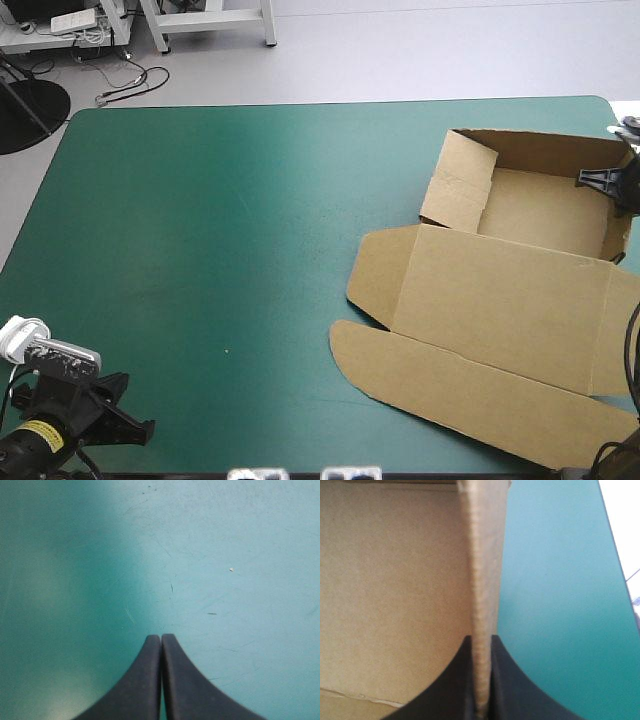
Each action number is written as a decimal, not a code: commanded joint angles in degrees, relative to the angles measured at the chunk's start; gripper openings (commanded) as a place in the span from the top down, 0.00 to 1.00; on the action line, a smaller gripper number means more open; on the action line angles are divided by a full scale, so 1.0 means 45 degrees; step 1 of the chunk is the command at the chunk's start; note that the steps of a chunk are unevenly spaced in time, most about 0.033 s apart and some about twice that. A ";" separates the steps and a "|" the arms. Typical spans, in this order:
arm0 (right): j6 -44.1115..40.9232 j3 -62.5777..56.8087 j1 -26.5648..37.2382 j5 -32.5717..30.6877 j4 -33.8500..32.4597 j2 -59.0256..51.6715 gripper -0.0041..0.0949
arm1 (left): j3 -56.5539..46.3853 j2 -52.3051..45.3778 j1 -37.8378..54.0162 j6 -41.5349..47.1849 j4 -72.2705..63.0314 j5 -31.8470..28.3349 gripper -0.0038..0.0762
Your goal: Fold the box
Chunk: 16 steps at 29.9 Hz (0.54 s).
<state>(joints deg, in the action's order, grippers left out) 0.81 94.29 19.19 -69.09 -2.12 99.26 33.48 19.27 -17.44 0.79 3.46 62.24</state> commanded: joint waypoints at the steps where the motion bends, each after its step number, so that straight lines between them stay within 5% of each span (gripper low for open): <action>1: 0.0621 0.0304 0.0327 0.0774 -0.0338 -0.0355 0.94 | 0.0291 0.0118 -0.0055 0.0134 0.0076 -0.0653 0.96; 9: 0.0690 0.0304 0.0303 0.0078 -0.0732 0.0328 0.52 | 0.0291 0.0118 -0.0055 0.0110 0.0076 -0.0623 0.96; 16: 0.0849 0.0885 0.0303 -0.0320 -0.0475 -0.0381 0.48 | 0.0291 0.0118 -0.0055 0.0090 0.0338 -0.0465 0.96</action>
<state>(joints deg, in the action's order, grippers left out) 3.88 95.57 20.23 -70.35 -4.42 102.79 33.48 19.25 -17.44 0.81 4.59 62.91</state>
